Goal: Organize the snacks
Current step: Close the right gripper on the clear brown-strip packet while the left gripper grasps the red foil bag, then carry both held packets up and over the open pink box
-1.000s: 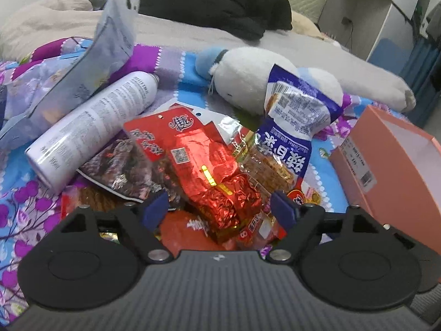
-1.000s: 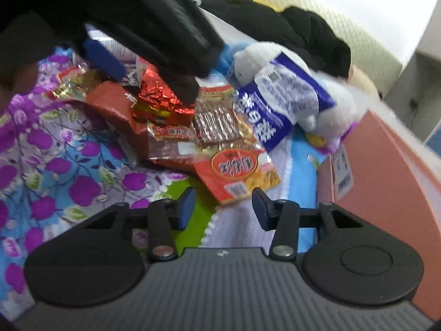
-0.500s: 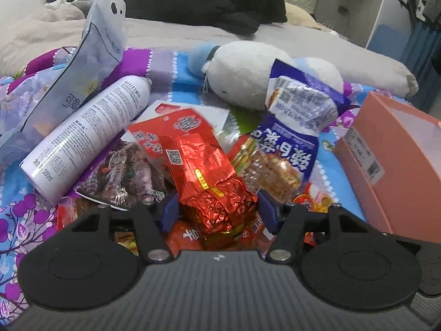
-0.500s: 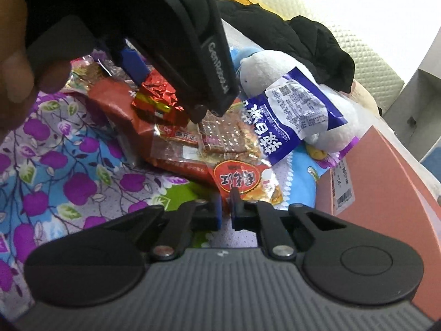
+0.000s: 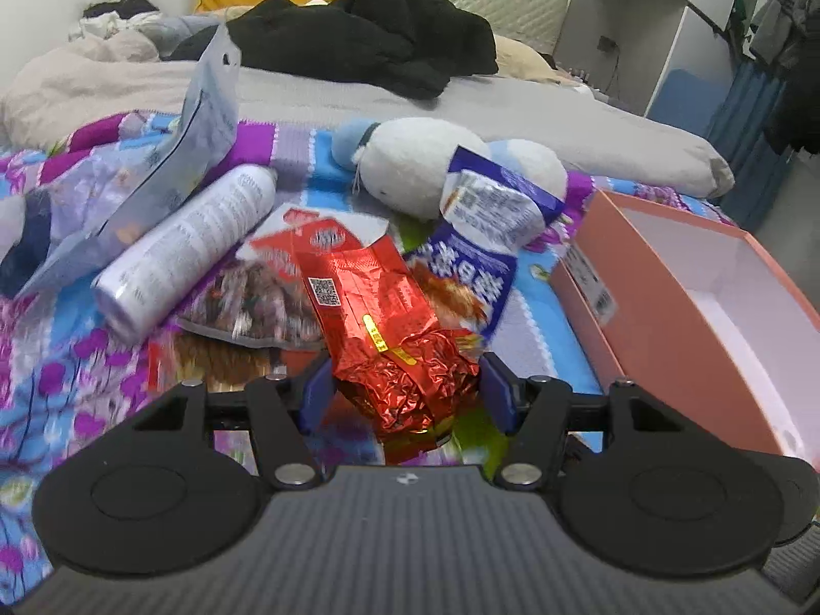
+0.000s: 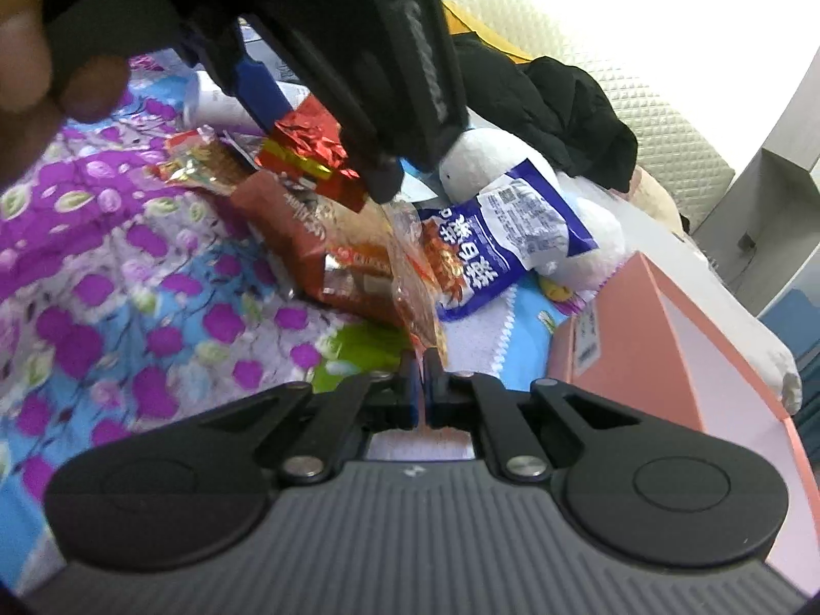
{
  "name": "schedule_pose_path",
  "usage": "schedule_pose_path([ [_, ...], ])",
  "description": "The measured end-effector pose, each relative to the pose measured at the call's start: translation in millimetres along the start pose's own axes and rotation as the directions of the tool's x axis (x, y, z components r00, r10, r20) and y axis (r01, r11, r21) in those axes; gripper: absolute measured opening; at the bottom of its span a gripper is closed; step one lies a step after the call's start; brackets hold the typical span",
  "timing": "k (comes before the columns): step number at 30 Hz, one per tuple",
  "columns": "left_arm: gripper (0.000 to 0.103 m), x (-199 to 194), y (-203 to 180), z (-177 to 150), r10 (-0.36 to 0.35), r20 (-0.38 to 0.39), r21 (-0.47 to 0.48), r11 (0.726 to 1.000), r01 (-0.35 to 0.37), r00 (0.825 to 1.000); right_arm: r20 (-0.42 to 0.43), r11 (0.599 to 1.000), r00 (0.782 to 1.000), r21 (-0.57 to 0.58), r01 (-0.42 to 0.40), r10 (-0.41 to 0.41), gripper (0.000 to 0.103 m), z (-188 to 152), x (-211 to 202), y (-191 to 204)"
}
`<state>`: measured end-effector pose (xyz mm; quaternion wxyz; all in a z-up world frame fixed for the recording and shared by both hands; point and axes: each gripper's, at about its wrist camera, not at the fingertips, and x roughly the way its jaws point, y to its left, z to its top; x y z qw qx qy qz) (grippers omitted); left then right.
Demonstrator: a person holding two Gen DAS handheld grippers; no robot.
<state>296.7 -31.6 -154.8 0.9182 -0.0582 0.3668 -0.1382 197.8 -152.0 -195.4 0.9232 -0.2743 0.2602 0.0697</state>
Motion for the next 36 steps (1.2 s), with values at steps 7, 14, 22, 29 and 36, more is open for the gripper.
schedule_pose_path([
  [7,0.065,-49,2,-38,-0.02,-0.014,-0.014,1.0,0.019,1.0,-0.024,1.0,1.0,-0.002,-0.011,0.011,0.004,-19,-50,15],
  [14,0.065,-79,7,-83,-0.019,-0.078,-0.024,1.0,0.018,0.997,-0.049,0.998,0.997,0.034,-0.061,0.062,0.004,-31,-98,32],
  [22,0.066,-91,5,-128,-0.017,-0.165,-0.018,1.0,0.014,0.986,-0.09,0.984,0.983,0.091,-0.154,0.162,0.005,-49,-138,43],
  [29,0.073,-91,21,-133,0.016,-0.187,-0.069,0.997,-0.03,0.982,-0.121,0.924,0.938,0.256,-0.286,0.324,0.008,-60,-132,31],
  [36,0.082,-103,43,-134,-0.04,-0.171,-0.25,0.968,-0.004,0.984,-0.05,0.842,0.917,0.417,-0.341,0.396,0.083,-61,-128,12],
])
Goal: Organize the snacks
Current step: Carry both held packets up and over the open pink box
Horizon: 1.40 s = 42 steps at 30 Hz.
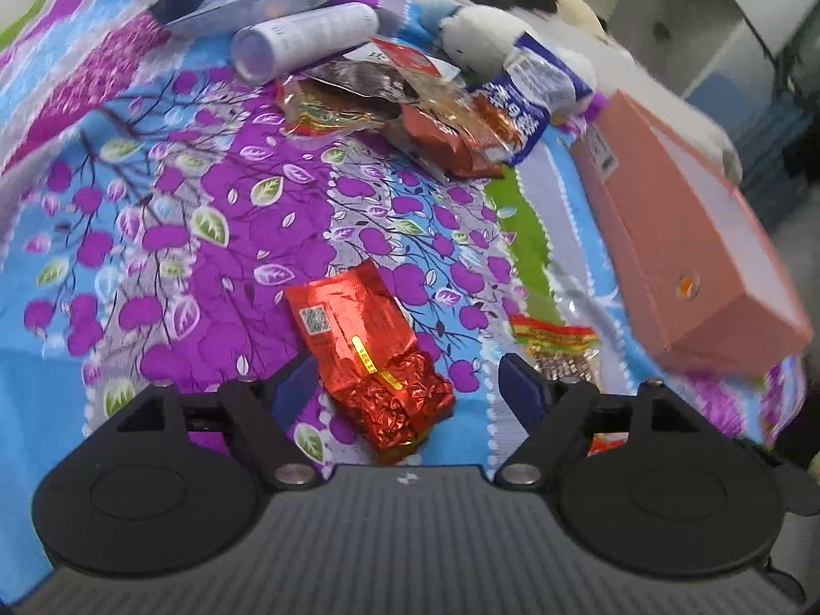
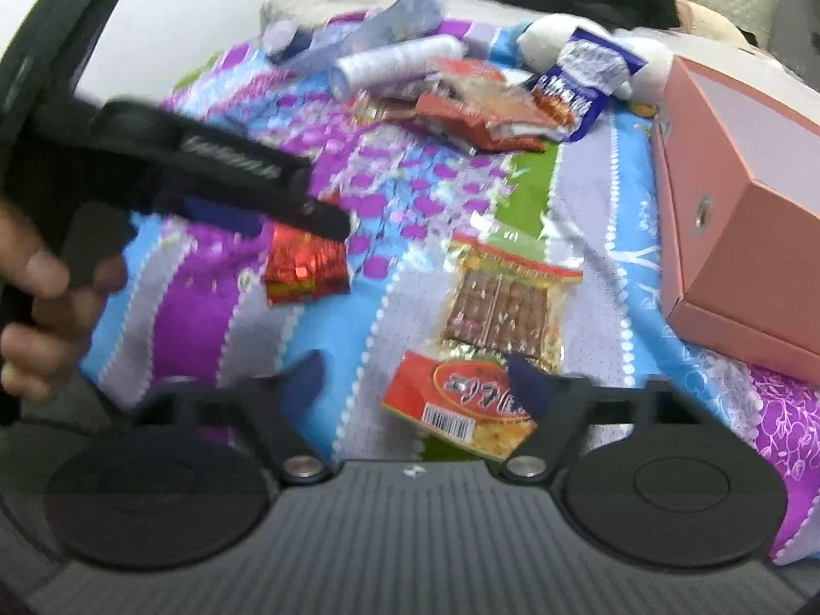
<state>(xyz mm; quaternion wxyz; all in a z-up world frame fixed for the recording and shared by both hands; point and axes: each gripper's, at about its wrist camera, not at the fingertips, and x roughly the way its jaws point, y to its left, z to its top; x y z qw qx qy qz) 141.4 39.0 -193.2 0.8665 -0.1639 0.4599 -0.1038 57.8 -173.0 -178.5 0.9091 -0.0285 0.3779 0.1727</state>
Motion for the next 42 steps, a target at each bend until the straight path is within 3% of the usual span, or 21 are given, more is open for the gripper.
schedule_pose_path([
  [10,0.082,1,2,-10,0.052,0.012,-0.068,0.996,-0.051,0.999,0.019,0.979,0.994,0.179,0.1,-0.105,0.084,3,35,-34],
  [14,0.082,6,5,-11,0.05,-0.009,-0.114,0.992,-0.051,0.999,-0.006,0.977,0.993,0.182,0.115,-0.115,0.086,5,52,-34],
  [19,0.082,12,6,-13,0.043,-0.024,-0.149,0.988,-0.046,0.999,0.007,0.987,0.99,0.071,0.142,-0.143,0.089,5,64,-22],
  [23,0.081,15,1,-15,0.046,-0.027,-0.137,0.989,-0.05,0.999,0.002,0.99,0.992,0.074,0.123,-0.123,0.086,6,65,-26],
  [26,0.081,15,-2,-15,0.052,-0.018,-0.123,0.991,-0.054,0.999,-0.002,0.99,0.992,0.063,0.127,-0.127,0.075,7,61,-25],
  [27,0.081,16,-2,-15,0.054,-0.014,-0.121,0.991,-0.055,0.998,-0.003,0.99,0.992,0.066,0.123,-0.123,0.065,8,59,-25],
  [31,0.08,18,-8,-15,0.07,-0.001,-0.095,0.993,-0.07,0.998,-0.013,0.991,0.992,0.057,0.124,-0.123,0.058,11,55,-25],
  [42,0.065,36,-29,-17,0.202,0.013,0.055,0.978,-0.202,0.979,-0.018,0.982,0.985,0.077,0.174,-0.173,0.056,4,44,-39],
])
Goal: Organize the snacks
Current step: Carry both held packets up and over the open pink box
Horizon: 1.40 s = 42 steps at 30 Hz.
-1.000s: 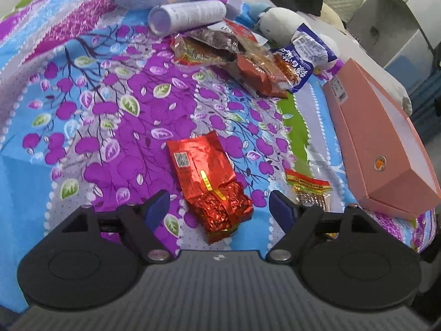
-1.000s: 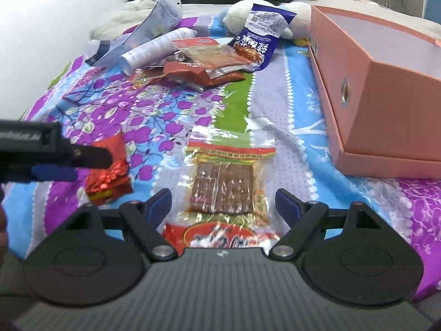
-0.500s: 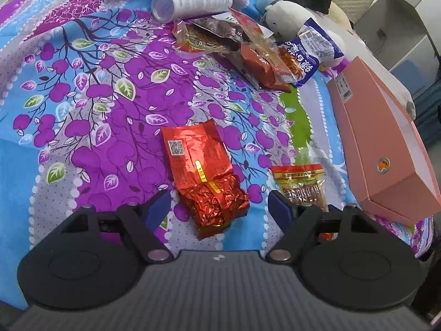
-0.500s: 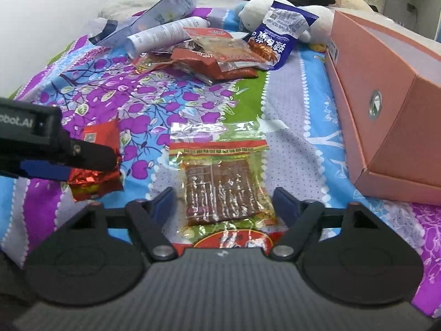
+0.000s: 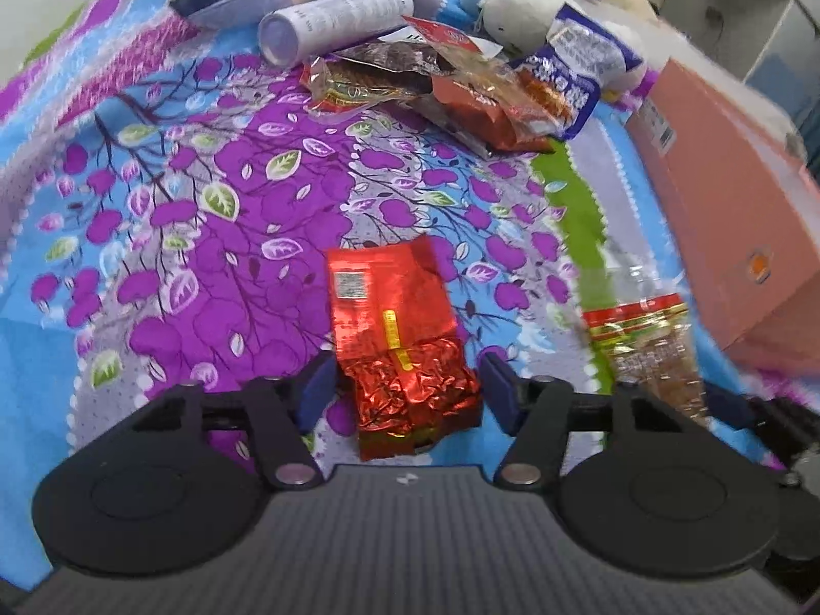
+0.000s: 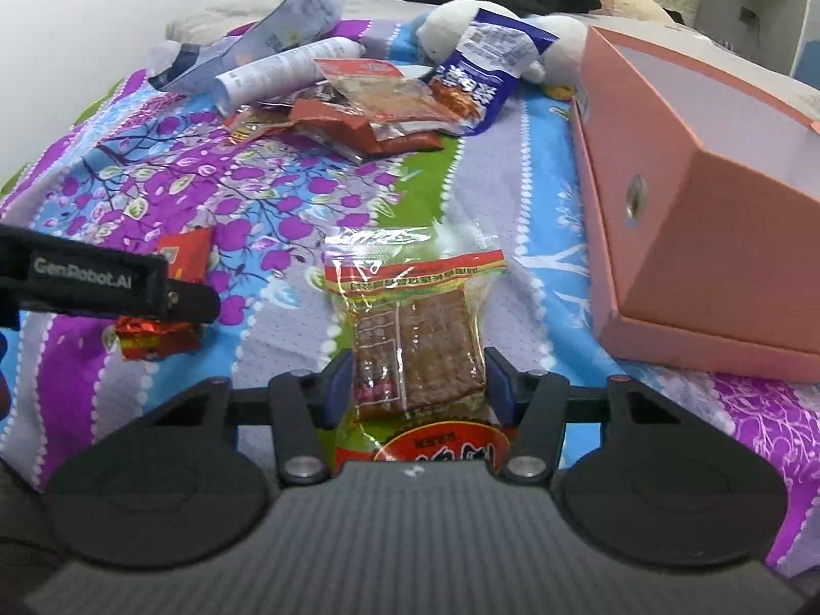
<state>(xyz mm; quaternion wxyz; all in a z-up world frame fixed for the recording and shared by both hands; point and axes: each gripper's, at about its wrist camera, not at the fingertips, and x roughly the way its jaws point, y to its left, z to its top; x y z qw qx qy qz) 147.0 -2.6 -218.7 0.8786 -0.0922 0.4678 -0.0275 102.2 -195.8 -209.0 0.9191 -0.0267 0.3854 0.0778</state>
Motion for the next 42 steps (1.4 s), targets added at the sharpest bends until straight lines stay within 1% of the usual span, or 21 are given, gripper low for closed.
schedule_pose_path([
  [4,0.064,-2,-4,-1,0.01,0.009,0.037,0.999,-0.011,1.0,-0.002,1.0,1.0,0.004,-0.001,0.001,0.056,-4,-2,-2],
  [7,0.063,-7,-2,0,-0.019,0.016,0.019,1.0,0.019,1.0,0.001,1.0,1.0,0.018,-0.001,0.001,0.056,-3,-5,-4],
  [14,0.063,-29,-8,8,-0.045,0.058,0.024,0.999,0.044,0.997,0.035,0.998,0.999,0.055,-0.008,0.006,0.056,6,-19,-13],
  [20,0.063,-53,-16,20,-0.083,0.1,0.046,0.996,0.078,0.992,0.065,0.995,0.998,0.092,-0.022,0.016,0.056,14,-41,-18],
  [22,0.063,-60,-20,22,-0.085,0.113,0.065,0.995,0.078,0.99,0.084,0.996,0.996,0.084,-0.016,0.009,0.056,16,-49,-17],
  [27,0.063,-77,-28,26,-0.107,0.12,0.08,0.992,0.098,0.987,0.11,0.996,0.994,0.092,-0.022,0.012,0.056,25,-68,-17],
  [31,0.063,-98,-39,31,-0.135,0.143,0.095,0.988,0.122,0.98,0.146,0.994,0.989,0.104,-0.026,0.011,0.056,34,-87,-21],
  [37,0.063,-125,-61,37,-0.186,0.168,0.133,0.977,0.164,0.968,0.196,0.991,0.98,0.13,-0.003,-0.022,0.056,42,-116,-32],
  [42,0.063,-144,-88,37,-0.248,0.178,0.168,0.961,0.219,0.952,0.22,0.986,0.973,0.164,0.026,-0.063,0.056,42,-141,-46],
])
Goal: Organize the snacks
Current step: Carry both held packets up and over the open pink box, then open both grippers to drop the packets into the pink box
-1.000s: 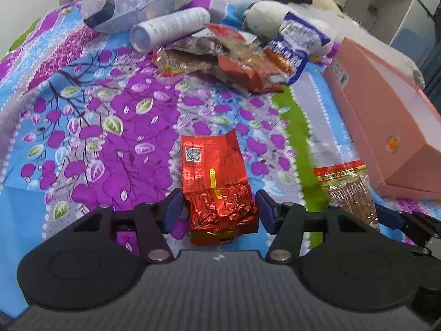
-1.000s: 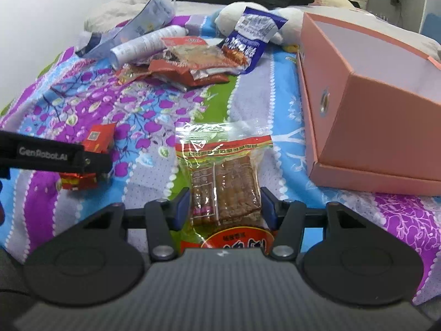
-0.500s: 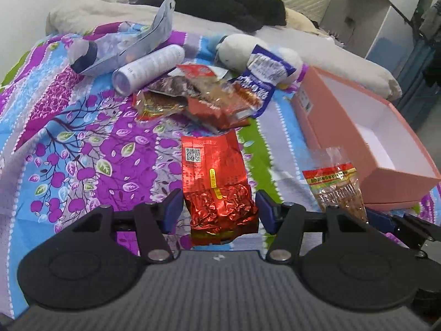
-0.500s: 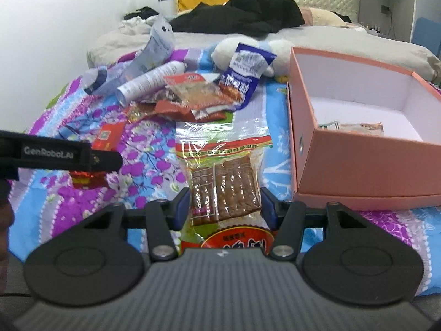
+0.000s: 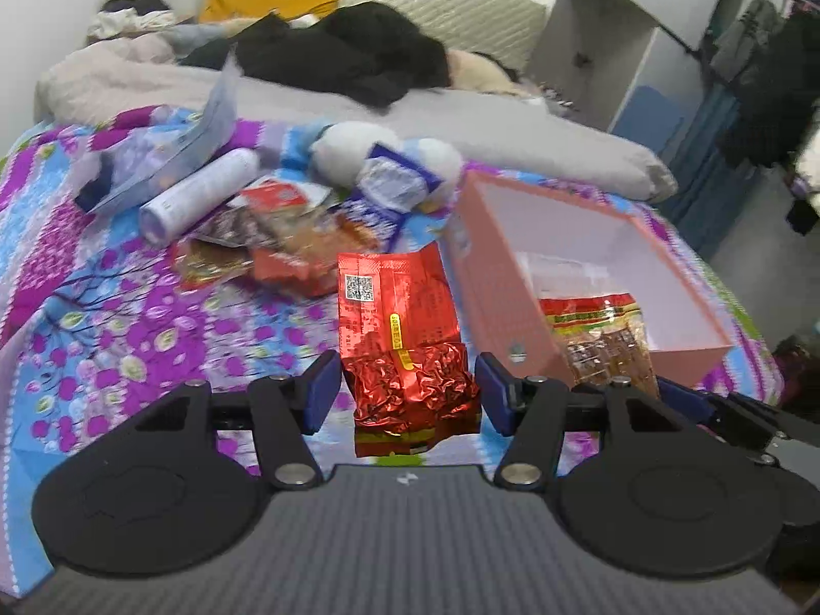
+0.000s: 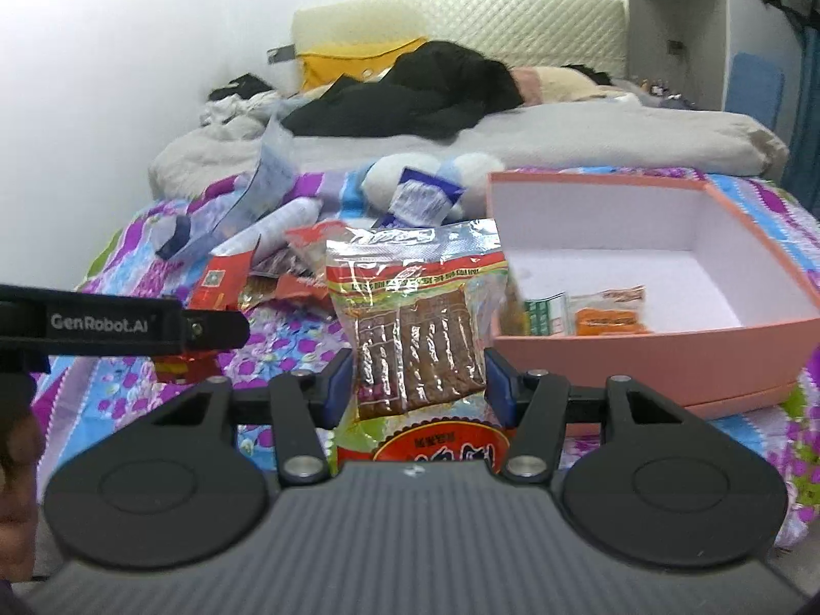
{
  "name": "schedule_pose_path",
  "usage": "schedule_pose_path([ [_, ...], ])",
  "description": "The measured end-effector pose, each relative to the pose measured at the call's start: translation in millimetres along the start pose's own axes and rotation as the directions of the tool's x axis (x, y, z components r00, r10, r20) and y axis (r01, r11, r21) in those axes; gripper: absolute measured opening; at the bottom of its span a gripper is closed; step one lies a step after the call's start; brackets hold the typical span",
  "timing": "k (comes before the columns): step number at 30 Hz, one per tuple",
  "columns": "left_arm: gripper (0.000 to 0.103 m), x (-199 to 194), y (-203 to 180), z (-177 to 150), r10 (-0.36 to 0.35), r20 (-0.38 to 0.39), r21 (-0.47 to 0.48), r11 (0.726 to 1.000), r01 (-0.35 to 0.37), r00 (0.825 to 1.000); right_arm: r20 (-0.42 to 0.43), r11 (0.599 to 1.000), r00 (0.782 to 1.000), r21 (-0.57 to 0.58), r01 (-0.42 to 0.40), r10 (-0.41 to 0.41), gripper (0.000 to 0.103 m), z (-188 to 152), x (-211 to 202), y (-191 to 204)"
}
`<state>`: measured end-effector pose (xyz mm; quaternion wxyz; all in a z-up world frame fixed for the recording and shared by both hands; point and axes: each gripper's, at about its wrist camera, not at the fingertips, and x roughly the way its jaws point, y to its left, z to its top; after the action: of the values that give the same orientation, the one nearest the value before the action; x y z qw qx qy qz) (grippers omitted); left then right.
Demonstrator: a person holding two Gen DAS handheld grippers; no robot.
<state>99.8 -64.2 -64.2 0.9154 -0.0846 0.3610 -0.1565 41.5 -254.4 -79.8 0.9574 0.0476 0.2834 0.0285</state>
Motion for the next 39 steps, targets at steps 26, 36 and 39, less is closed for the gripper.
schedule_pose_path([
  [26,0.063,91,-135,67,-0.221,-0.072,0.135,0.964,0.229,0.973,-0.013,0.971,0.982,0.148,0.186,-0.186,0.056,37,-4,-112],
  [36,0.063,181,-171,122,-0.208,-0.111,0.164,0.961,0.225,0.972,-0.025,0.971,0.982,0.144,0.189,-0.187,0.056,86,73,-174],
  [39,0.063,210,-175,126,-0.196,-0.14,0.162,0.963,0.217,0.971,-0.044,0.972,0.984,0.155,0.176,-0.172,0.056,88,98,-186],
])
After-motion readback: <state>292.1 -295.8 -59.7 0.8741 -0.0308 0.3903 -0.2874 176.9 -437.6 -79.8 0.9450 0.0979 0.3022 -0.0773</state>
